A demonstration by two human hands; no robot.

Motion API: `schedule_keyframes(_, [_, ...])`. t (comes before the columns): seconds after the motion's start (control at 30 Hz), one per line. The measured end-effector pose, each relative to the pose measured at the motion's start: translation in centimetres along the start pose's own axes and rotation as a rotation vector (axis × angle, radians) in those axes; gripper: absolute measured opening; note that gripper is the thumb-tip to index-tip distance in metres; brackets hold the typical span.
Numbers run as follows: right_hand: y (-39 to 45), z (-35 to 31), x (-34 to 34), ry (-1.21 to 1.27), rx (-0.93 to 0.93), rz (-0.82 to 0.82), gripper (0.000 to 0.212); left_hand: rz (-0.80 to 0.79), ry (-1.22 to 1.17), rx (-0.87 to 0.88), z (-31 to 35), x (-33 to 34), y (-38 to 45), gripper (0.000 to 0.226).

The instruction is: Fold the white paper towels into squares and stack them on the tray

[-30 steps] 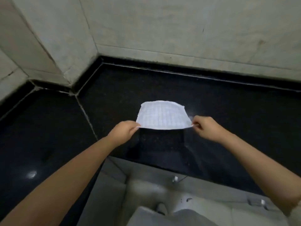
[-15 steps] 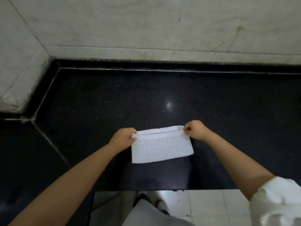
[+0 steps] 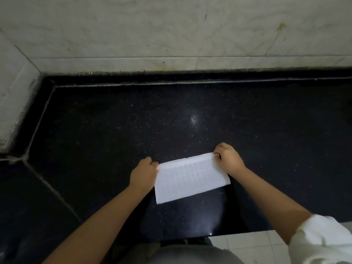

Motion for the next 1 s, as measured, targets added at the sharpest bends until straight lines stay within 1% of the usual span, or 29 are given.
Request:
schedule_keyframes(0.07, [-0.2,-0.3,0.5,-0.083,-0.048,-0.043,0.029,0.018,0.016,-0.006,0.3,-0.4,-0.1,0.029])
schedule_keyframes(0.13, [-0.2,-0.5,0.4,-0.121,-0.070,-0.057,0.028,0.010,0.045,-0.011,0.6,-0.7,-0.1,0.027])
schedule_keyframes(0.23, [0.2,-0.8,-0.2,-0.122,-0.080,-0.073,0.021,-0.019,0.083,-0.002,1.2,-1.2,-0.2,0.019])
schedule_keyframes(0.3, [0.3,-0.9,-2.0,-0.086,-0.085,-0.031,0.018,0.012,0.032,-0.009,1.2,-2.8,-0.3,0.018])
schedule_keyframes(0.37, [0.0,-1.3,-4.9,-0.009,-0.125,0.065,0.014,0.114,-0.073,-0.018,0.6,-5.5,-0.3,0.018])
schedule_keyframes(0.43, [-1.0,-2.0,-8.3,0.068,-0.220,0.194,0.010,0.332,-0.133,0.064,0.5,-9.3,-0.7,0.022])
schedule_keyframes(0.5, [-2.5,-2.8,-10.5,0.064,-0.359,0.310,0.015,0.517,-0.071,0.187,1.1,-11.9,-1.7,0.026])
schedule_keyframes(0.53, [-3.4,-2.9,-10.9,0.032,-0.421,0.358,0.018,0.591,-0.027,0.214,1.5,-12.4,-2.3,0.025])
schedule_keyframes(0.57, [-4.2,-2.7,-10.9,0.011,-0.456,0.401,0.022,0.653,0.003,0.245,2.0,-12.2,-3.0,0.027])
schedule_keyframes(0.6, [-5.1,-2.1,-10.5,0.006,-0.459,0.437,0.025,0.671,0.026,0.280,2.5,-11.3,-3.5,0.028])
schedule_keyframes(0.67, [-6.8,0.0,-8.4,0.014,-0.406,0.495,0.027,0.582,0.015,0.302,3.6,-7.6,-3.9,0.035])
schedule_keyframes(0.73, [-8.5,2.4,-4.7,-0.037,-0.310,0.498,0.028,0.454,0.025,0.309,4.4,-2.8,-4.2,0.058])
schedule_keyframes(0.77, [-9.3,3.5,-2.8,-0.079,-0.253,0.482,0.030,0.384,0.049,0.315,4.8,-0.5,-4.4,0.066])
schedule_keyframes(0.8, [-10.0,4.3,-1.2,-0.114,-0.196,0.461,0.031,0.324,0.078,0.313,5.1,1.4,-4.6,0.065])
schedule_keyframes(0.83, [-10.5,4.8,-0.2,-0.124,-0.147,0.442,0.032,0.244,0.107,0.293,5.3,2.6,-5.0,0.056])
schedule_keyframes(0.87, [-10.9,5.0,0.2,-0.116,-0.103,0.434,0.032,0.197,0.143,0.277,5.5,3.2,-5.2,0.046])
schedule_keyframes(0.9, [-11.0,5.0,0.1,-0.094,-0.067,0.439,0.033,0.166,0.179,0.273,5.6,3.4,-5.3,0.041])
schedule_keyframes(0.93, [-10.9,4.9,-0.3,-0.063,-0.026,0.449,0.034,0.160,0.192,0.272,5.6,3.1,-5.3,0.040])
schedule_keyframes(1.0, [-10.5,5.1,-1.2,0.001,0.131,0.442,0.033,0.188,0.176,0.287,5.6,1.9,-4.8,0.040])
Point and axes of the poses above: each hand's wrist, its own y-axis towards the middle knuckle, its own x-axis out of the palm, z = x × y, the point moved 9 cm from there along y, towards the middle knuckle, and after that the axes turned 9 degrees about y, right-handed, at the moved point
